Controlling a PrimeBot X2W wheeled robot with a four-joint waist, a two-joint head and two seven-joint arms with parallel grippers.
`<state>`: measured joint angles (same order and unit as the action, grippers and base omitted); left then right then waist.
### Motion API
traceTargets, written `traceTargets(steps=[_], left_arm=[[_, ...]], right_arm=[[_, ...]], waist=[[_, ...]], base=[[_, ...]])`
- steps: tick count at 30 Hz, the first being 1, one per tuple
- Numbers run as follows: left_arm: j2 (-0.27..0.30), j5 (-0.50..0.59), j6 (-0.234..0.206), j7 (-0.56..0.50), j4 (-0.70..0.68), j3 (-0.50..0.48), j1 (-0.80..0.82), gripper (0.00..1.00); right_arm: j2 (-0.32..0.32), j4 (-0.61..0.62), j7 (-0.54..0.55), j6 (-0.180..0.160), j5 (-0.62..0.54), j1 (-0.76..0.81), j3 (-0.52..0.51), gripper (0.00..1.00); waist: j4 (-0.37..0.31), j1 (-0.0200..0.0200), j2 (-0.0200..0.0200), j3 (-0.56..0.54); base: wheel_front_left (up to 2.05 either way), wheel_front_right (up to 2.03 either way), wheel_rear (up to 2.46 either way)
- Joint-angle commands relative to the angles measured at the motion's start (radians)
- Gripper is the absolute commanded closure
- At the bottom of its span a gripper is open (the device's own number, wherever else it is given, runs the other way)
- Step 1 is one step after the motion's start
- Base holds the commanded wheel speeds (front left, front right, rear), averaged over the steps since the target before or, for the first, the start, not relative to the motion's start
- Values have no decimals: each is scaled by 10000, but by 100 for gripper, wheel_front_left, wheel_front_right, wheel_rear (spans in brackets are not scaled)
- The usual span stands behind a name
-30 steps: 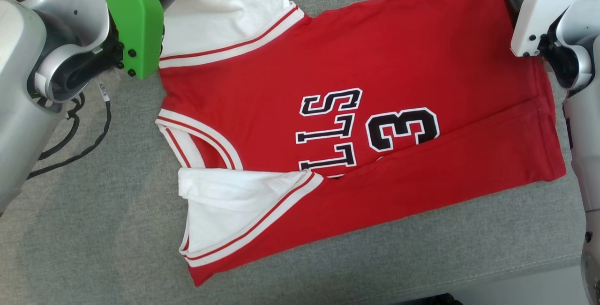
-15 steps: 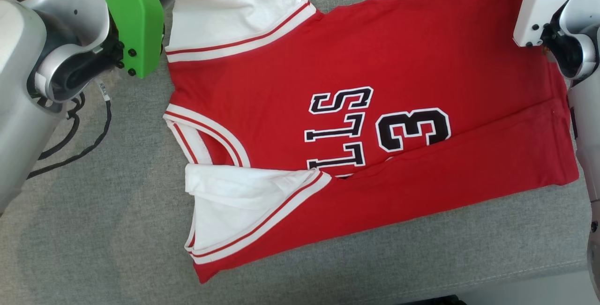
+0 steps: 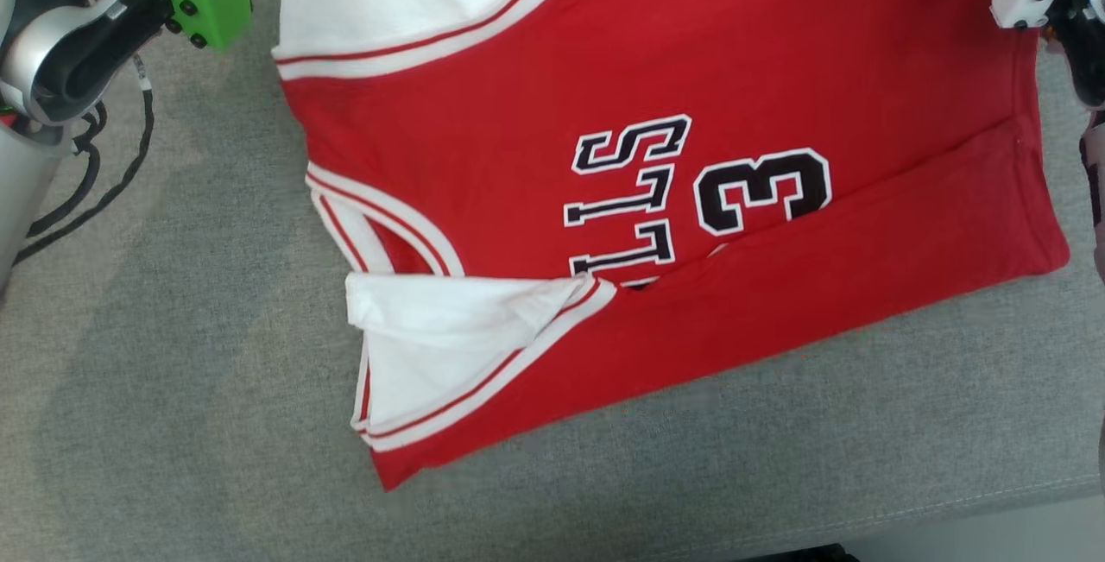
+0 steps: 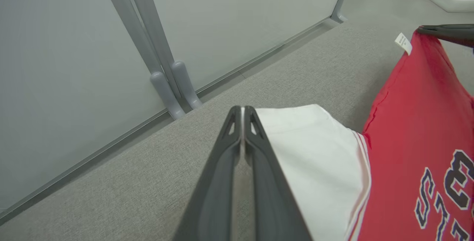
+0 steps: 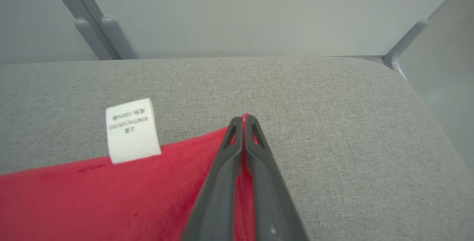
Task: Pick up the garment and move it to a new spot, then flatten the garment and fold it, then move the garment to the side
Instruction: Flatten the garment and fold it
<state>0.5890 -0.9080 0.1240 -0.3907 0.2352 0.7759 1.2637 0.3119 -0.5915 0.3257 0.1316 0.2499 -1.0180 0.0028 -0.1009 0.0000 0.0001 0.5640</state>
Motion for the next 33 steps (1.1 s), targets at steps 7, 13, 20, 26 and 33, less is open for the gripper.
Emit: traceTargets(steps=[7,13,20,26,33], left_arm=[[-100,-153,69,620,-40,146,-7,100],[308,-653,74,918,-1038,402,-721,100],[1268,-1280,-255,1655,-3126,262,-2592,100],[1692,-1604,-717,2049,-4294,286,-3890,100],[1795,-1736,-937,2377,-5003,616,-5005,100]], right_arm=[[53,-53,-507,-19,423,-68,-316,100],[262,403,-316,-19,1550,550,-156,100],[1026,1192,-58,-19,2693,1862,-351,100],[1634,1700,307,-19,2887,3056,-759,100],[1875,2407,682,-19,3090,4277,-1236,100]], waist=[[141,0,-1,-160],[290,0,-1,-309],[788,0,-1,-720],[1260,0,-1,-981],[1594,0,-1,-1177]], base=[[0,0,0],[0,0,0],[0,0,0],[0,0,0],[0,0,0]])
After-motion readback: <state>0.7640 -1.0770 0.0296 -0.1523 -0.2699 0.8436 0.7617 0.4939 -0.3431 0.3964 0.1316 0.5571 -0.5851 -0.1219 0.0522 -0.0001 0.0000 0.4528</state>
